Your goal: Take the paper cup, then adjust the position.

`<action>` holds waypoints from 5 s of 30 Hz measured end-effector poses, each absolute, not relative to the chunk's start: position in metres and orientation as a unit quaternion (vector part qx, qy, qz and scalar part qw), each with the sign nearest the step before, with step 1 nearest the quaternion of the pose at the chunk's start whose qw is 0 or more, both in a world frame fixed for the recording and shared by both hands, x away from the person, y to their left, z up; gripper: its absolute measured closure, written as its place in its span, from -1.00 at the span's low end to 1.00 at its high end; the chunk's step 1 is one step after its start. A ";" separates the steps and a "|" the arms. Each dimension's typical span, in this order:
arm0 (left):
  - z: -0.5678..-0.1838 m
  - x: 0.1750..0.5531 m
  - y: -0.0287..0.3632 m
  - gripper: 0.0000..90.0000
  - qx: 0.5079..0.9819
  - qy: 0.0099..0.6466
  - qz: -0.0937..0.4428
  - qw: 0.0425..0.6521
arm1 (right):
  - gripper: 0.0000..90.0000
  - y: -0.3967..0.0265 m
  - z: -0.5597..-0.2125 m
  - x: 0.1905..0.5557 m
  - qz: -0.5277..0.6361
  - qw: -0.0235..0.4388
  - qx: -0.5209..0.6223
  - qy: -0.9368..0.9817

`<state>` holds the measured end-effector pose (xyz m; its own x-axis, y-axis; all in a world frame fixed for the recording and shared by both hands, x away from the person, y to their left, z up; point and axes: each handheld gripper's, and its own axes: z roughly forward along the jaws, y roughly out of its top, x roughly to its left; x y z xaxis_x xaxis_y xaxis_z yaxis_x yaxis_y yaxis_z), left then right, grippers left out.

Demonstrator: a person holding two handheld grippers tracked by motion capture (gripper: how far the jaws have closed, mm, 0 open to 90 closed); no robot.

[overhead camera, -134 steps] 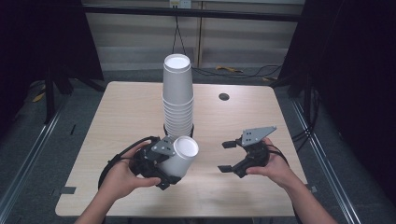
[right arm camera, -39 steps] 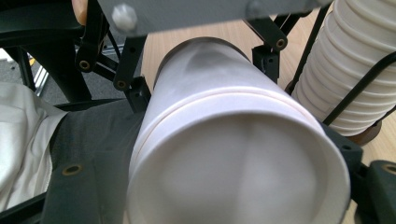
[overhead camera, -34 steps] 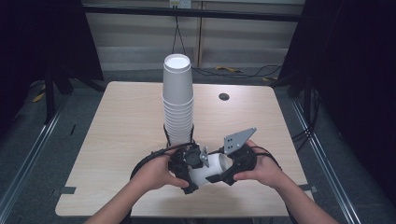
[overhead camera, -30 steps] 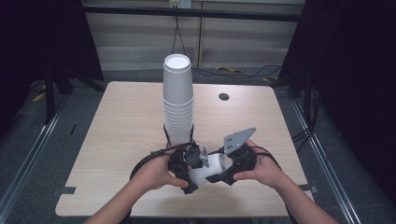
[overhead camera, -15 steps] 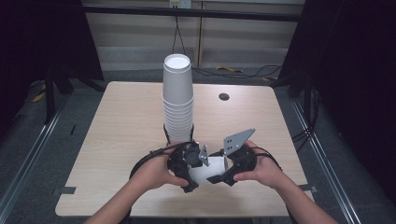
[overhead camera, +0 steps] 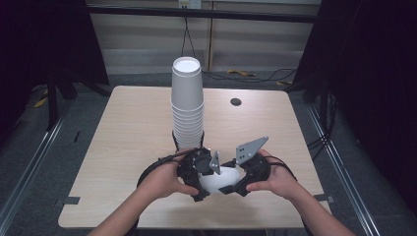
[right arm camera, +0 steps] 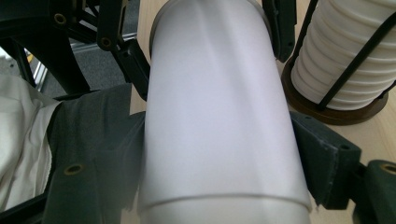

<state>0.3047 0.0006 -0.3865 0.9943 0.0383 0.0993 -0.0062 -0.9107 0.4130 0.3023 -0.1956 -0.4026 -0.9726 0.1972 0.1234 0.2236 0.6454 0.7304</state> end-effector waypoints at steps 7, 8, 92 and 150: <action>-0.385 0.304 0.004 -0.77 0.974 0.011 0.054 0.218 | -0.45 -0.194 -0.403 0.303 -0.400 0.010 -0.112 -0.909; -0.384 0.304 0.007 -0.77 0.972 0.016 0.055 0.227 | -0.44 -0.192 -0.403 0.303 -0.395 0.012 -0.109 -0.912; -0.401 0.318 0.049 -0.67 0.897 0.132 -0.013 0.421 | -0.48 -0.231 -0.406 0.302 -0.464 -0.015 -0.158 -0.872; -0.408 0.320 0.030 -0.85 0.887 0.075 -0.069 0.450 | -0.48 -0.213 -0.406 0.297 -0.473 0.011 -0.094 -0.876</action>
